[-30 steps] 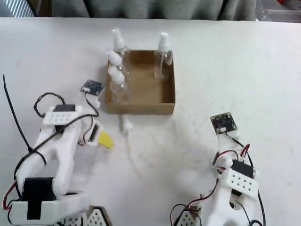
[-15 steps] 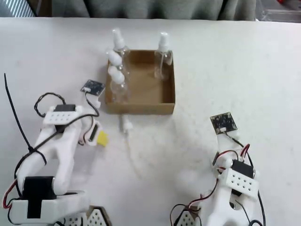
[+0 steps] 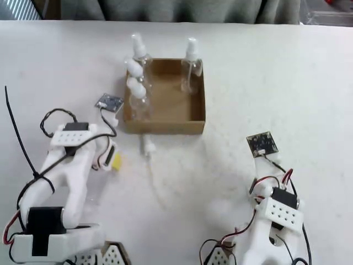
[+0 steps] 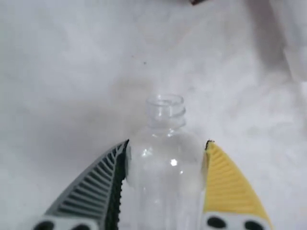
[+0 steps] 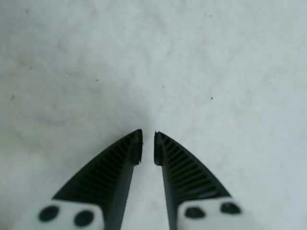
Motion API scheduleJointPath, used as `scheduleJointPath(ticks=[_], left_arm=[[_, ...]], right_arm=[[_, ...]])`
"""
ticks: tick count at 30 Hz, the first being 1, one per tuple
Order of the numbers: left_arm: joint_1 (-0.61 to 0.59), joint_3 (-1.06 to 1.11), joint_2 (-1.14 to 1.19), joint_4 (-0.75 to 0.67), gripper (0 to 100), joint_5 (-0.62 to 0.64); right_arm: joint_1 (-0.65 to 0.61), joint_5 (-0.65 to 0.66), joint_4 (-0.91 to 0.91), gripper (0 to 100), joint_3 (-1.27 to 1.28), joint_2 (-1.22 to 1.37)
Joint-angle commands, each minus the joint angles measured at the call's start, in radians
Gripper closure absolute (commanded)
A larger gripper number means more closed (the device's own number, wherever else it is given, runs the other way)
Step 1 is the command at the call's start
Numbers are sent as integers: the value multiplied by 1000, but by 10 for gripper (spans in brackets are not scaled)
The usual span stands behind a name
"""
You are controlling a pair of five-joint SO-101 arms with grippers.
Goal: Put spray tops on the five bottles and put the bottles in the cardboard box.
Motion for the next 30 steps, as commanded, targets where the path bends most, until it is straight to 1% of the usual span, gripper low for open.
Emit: scheduleJointPath(ticks=[1, 7, 11, 14, 17, 19, 22, 25, 30], left_arm=[[-12, -17, -16, 14, 942, -15], [-94, -25, -16, 6, 944, -8], [-119, -25, -18, -21, 946, -6], [-116, -25, -18, -23, 984, -6], [-119, -25, -18, -26, 980, -6], [-134, -25, -18, -49, 980, -6], [-177, -37, -18, -58, 980, 25], [-228, -46, -16, -75, 980, 63], [-282, -46, -16, -118, 980, 101]], right_arm=[[-10, -2, -10, 971, -5, -12], [-12, -3, 10, 971, -6, -13], [-61, 6, 39, 971, -28, -15], [-64, 3, 177, 971, -140, -41], [-71, -3, 378, 971, -313, -96], [-130, -3, 506, 971, -433, -117], [-274, -3, 639, 968, -551, -120], [-398, -8, 662, 967, -597, -94], [-578, -135, 662, 969, -695, 44]])
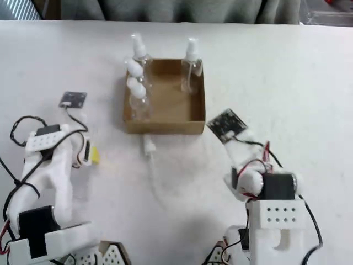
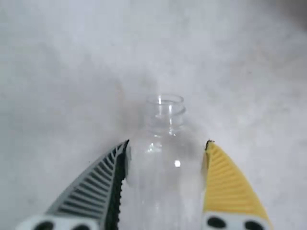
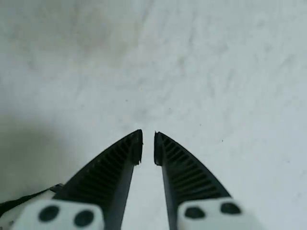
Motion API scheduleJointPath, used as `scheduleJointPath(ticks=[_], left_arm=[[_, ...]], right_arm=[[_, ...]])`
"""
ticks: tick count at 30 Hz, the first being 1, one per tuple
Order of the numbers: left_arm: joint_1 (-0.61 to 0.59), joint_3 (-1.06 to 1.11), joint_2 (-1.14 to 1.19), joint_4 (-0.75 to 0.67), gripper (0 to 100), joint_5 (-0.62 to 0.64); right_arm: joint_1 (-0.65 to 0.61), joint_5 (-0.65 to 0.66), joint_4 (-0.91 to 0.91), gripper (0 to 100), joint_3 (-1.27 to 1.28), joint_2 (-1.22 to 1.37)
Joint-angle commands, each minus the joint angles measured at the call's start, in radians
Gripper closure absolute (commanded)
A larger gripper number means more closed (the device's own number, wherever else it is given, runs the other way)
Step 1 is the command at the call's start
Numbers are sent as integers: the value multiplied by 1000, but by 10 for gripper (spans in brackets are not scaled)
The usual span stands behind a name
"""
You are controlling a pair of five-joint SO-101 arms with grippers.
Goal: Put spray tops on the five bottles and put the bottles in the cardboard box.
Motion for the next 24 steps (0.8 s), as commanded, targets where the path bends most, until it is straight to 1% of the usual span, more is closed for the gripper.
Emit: scheduleJointPath(ticks=[1, 6, 10, 14, 19, 24], left_arm=[[-41, -46, -16, -43, 980, 38], [-62, -48, -16, -69, 980, 38], [-62, -61, -10, -68, 980, 38], [-62, -63, -10, -68, 980, 38], [-62, -63, -10, -69, 980, 38], [-73, -63, -10, -87, 980, 38]], right_arm=[[-143, -91, 8, 971, -115, 124], [-349, -247, -22, 971, -232, 349], [-440, -410, -124, 967, -299, 476], [-492, -514, -173, 967, -339, 542], [-519, -568, -237, 961, -342, 587], [-526, -655, -315, 855, -339, 641]])
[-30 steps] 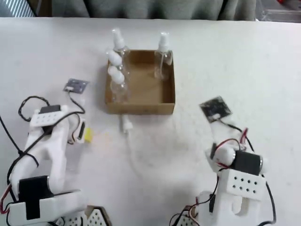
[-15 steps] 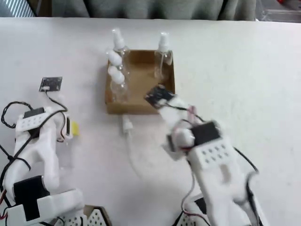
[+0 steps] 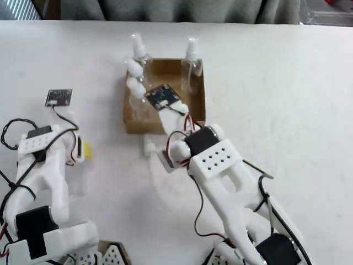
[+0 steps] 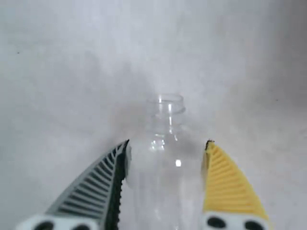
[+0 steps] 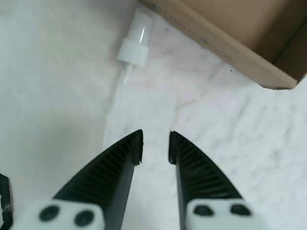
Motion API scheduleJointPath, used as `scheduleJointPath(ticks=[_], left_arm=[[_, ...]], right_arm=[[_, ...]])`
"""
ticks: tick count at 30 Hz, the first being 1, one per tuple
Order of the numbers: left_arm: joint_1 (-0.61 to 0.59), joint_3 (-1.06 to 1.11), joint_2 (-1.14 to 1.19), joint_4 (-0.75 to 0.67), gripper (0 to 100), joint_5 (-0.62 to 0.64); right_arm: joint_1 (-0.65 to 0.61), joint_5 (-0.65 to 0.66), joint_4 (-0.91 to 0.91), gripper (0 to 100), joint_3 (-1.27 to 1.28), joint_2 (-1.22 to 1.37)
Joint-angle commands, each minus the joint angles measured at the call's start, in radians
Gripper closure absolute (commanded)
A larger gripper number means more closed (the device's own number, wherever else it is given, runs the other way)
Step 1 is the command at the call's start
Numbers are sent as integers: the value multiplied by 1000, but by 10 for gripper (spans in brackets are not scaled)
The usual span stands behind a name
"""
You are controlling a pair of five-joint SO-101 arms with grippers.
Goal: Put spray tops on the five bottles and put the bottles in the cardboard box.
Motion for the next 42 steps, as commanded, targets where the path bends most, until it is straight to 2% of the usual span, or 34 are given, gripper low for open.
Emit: scheduleJointPath(ticks=[1, 7, 17, 39, 42], left_arm=[[-19, -58, -10, -26, 980, 14], [-15, -58, -10, -28, 980, 14], [-12, -58, -10, -29, 980, 14], [-12, -58, -10, -29, 980, 9], [-12, -58, -10, -29, 980, 9]], right_arm=[[-25, -78, -67, 844, -48, 30], [-87, -192, -216, 835, -51, 156], [-113, -199, -437, 835, -52, 363], [-116, -190, -450, 835, -118, 446], [-116, -121, -450, 837, -118, 444]])
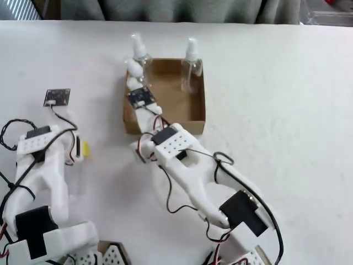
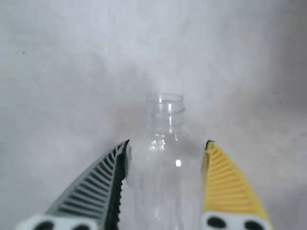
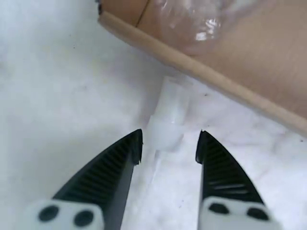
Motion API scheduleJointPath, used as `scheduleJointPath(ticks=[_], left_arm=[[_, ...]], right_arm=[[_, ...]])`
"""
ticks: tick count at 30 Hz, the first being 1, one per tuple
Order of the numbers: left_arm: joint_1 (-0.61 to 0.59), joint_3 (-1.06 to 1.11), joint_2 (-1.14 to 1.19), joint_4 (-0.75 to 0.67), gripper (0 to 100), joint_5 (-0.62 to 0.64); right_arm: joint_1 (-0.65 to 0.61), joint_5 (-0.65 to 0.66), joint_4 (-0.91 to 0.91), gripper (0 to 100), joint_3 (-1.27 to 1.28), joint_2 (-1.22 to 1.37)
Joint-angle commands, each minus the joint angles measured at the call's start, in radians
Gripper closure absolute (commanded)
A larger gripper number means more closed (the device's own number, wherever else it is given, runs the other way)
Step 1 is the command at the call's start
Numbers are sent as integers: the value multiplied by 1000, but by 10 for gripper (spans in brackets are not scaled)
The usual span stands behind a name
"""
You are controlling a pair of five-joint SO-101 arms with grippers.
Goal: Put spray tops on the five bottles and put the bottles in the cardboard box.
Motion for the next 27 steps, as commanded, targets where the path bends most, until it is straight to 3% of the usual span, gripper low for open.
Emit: scheduleJointPath(ticks=[1, 16, 23, 27], left_arm=[[-2, -58, -10, -23, 980, 8], [-2, -57, -10, -23, 980, 8], [-4, -55, -10, -23, 980, 8], [-4, -55, -10, -21, 980, 8]], right_arm=[[-12, 92, -15, 838, -46, -16], [-27, 112, -27, 837, 54, -189], [-22, 110, -292, 836, 219, -199], [-27, 110, -332, 836, 252, -197]])
